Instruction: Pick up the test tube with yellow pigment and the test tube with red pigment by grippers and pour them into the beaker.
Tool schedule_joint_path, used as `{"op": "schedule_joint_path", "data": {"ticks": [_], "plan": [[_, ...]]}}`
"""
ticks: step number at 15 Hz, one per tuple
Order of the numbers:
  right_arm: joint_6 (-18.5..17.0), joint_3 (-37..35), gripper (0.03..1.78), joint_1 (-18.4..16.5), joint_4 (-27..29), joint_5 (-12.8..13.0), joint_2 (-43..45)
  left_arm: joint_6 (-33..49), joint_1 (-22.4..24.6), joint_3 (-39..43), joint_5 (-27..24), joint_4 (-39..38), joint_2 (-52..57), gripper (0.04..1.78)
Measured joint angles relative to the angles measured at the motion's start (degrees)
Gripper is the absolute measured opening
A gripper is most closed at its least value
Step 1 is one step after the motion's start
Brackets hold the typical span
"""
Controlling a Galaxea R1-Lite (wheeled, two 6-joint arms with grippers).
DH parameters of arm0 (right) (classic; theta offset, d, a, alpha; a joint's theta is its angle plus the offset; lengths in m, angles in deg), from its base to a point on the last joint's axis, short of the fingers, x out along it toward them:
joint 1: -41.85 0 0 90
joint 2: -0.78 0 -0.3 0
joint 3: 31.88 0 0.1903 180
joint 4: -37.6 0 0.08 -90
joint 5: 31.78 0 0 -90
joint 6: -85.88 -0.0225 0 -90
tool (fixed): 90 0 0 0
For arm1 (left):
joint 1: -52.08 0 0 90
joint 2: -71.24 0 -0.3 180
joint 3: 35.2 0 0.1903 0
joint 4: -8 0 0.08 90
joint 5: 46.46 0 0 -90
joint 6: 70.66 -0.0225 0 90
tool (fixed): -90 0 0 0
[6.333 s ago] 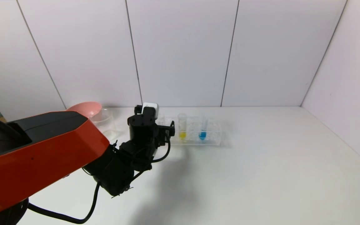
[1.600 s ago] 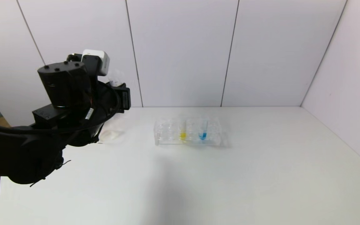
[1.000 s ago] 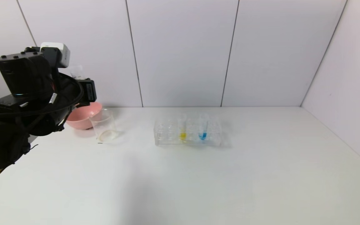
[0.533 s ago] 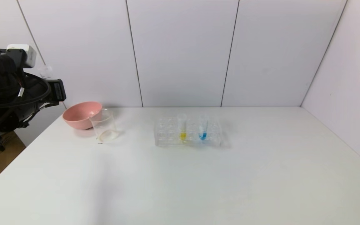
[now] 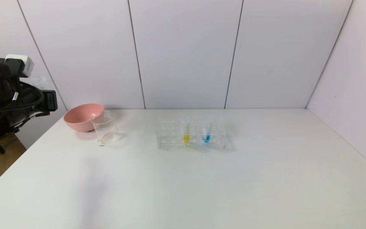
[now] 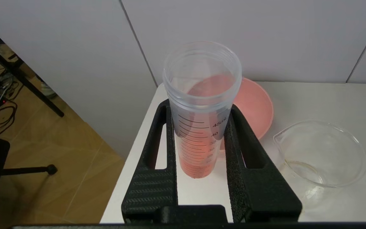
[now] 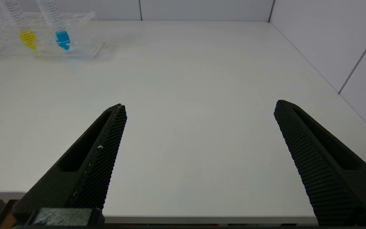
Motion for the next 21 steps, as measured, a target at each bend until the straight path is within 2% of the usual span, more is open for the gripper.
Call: {"op": "schedule_joint_path", "data": {"ticks": [5, 11, 13, 18, 21], "plan": [[0.0, 0.0, 1.7, 0.0, 0.0, 0.0, 0.0, -0.11, 1.02, -0.52, -6.73, 2.54, -1.56, 0.45], [0.0, 0.0, 1.7, 0.0, 0.0, 0.02, 0.0, 0.02, 1.07, -2.93, -9.46, 9.92, -2.0, 0.45], [0.02, 0.0, 1.7, 0.0, 0.0, 0.02, 0.0, -0.13, 1.07, -3.38, -11.26, 9.67, -2.52, 0.45], [0.0, 0.0, 1.7, 0.0, 0.0, 0.0, 0.0, -1.16, 2.58, -3.82, -20.13, 9.25, -4.07, 0.45], [0.0, 0.0, 1.7, 0.0, 0.0, 0.02, 0.0, -2.45, 3.23, -4.33, -20.99, 9.12, -5.1, 0.45]]}}
